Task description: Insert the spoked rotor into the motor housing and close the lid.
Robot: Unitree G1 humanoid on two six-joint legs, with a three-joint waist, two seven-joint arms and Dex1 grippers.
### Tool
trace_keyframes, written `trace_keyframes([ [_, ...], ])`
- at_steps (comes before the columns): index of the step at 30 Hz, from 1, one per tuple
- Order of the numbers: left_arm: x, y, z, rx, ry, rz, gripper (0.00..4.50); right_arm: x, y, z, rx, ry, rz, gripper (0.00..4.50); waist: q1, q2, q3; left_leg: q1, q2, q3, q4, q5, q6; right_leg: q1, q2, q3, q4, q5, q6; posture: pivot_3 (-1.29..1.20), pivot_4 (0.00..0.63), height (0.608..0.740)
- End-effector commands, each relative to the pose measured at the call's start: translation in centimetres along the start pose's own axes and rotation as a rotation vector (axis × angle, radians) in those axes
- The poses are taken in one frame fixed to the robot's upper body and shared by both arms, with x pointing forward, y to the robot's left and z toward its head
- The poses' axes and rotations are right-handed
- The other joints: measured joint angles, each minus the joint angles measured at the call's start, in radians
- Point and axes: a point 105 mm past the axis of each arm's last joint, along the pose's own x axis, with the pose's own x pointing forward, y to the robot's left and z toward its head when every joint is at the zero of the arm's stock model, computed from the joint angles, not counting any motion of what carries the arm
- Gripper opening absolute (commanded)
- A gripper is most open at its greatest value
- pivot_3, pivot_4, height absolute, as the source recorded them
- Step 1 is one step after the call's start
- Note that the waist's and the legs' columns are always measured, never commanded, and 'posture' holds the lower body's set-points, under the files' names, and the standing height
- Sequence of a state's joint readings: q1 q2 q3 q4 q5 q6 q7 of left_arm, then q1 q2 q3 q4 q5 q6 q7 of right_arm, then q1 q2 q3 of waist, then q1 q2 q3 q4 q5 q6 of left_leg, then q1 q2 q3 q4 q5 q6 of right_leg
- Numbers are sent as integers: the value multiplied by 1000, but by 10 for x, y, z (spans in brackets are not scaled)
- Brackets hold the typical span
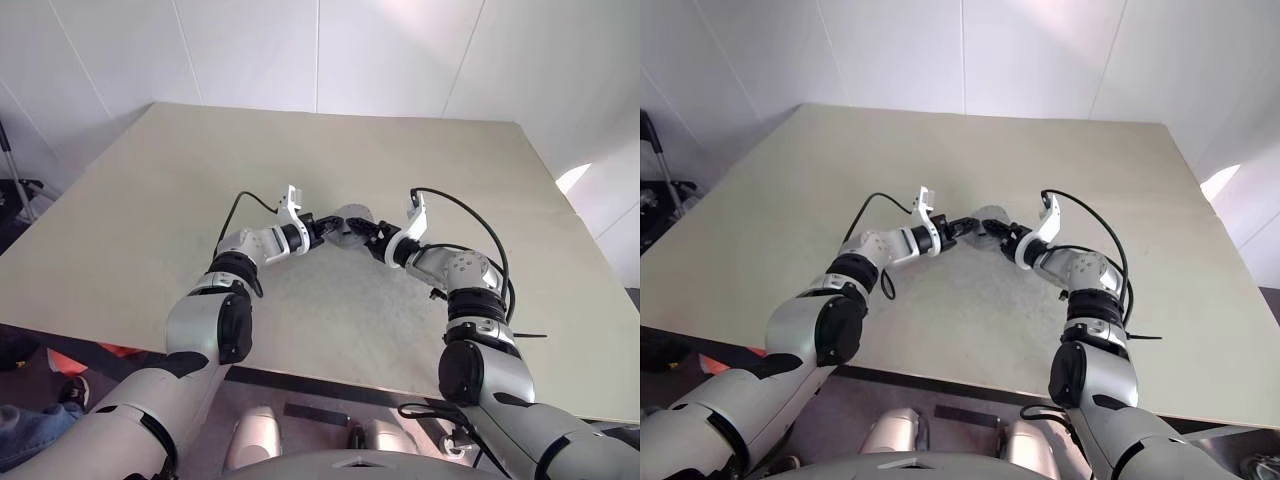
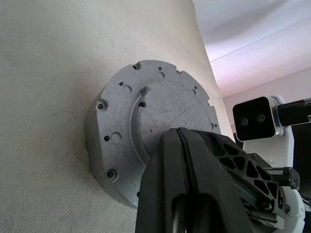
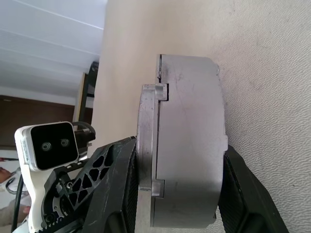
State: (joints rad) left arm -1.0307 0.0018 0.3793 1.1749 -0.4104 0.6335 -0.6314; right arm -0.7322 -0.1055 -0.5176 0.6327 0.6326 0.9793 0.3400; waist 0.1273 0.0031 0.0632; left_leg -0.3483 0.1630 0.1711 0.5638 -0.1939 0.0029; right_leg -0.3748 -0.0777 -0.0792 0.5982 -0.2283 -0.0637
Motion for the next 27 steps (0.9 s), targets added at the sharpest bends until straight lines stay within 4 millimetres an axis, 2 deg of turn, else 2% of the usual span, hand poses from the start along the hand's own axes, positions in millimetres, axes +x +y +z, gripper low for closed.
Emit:
trace_keyframes([
  [1,0,8,-15,-28,29,9,0,5,35,20,-23,-64,109,2060,0,0,0,0,0,0,0,0,0,0,0,0,0,0,0,0,0,740],
  [7,-17,-1,19,-97,-134,-132,0,0,54,50,69,-176,175,2060,2,3,6,-8,0,0,0,0,0,-10,0,0,1,1,-2,0,0,740],
  [9,-26,1,26,-124,-168,-161,0,0,59,55,83,-191,184,2060,2,5,8,-25,0,0,5,2,3,-26,0,0,8,1,-2,0,0,740],
  [12,-40,4,39,-148,-240,-190,0,1,68,58,110,-197,212,2060,5,5,8,-40,3,0,14,2,5,-40,0,-3,16,4,1,0,0,740],
  [15,-52,5,49,-167,-301,-212,589,3,81,57,131,-186,249,2060,5,6,8,-47,4,1,16,1,7,-48,0,-3,18,3,0,0,0,740],
  [19,-66,5,59,-239,-376,-258,1970,7,97,51,118,-146,291,2060,8,6,8,-51,5,1,19,0,8,-50,0,-4,18,3,-1,0,0,740],
  [25,-67,2,57,-266,-370,-271,4185,7,114,43,78,-91,338,2060,25,6,9,-53,6,1,29,-1,9,-50,0,-4,23,0,-5,0,0,740],
  [26,-66,1,55,-297,-352,-275,4483,6,117,42,71,-84,350,2060,25,6,9,-53,6,0,31,-1,9,-50,0,-4,24,0,-5,0,0,740],
  [27,-65,0,54,-318,-339,-277,4483,6,119,42,68,-80,356,2060,25,6,9,-53,6,0,31,-1,9,-50,0,-3,24,0,-5,0,0,740],
])
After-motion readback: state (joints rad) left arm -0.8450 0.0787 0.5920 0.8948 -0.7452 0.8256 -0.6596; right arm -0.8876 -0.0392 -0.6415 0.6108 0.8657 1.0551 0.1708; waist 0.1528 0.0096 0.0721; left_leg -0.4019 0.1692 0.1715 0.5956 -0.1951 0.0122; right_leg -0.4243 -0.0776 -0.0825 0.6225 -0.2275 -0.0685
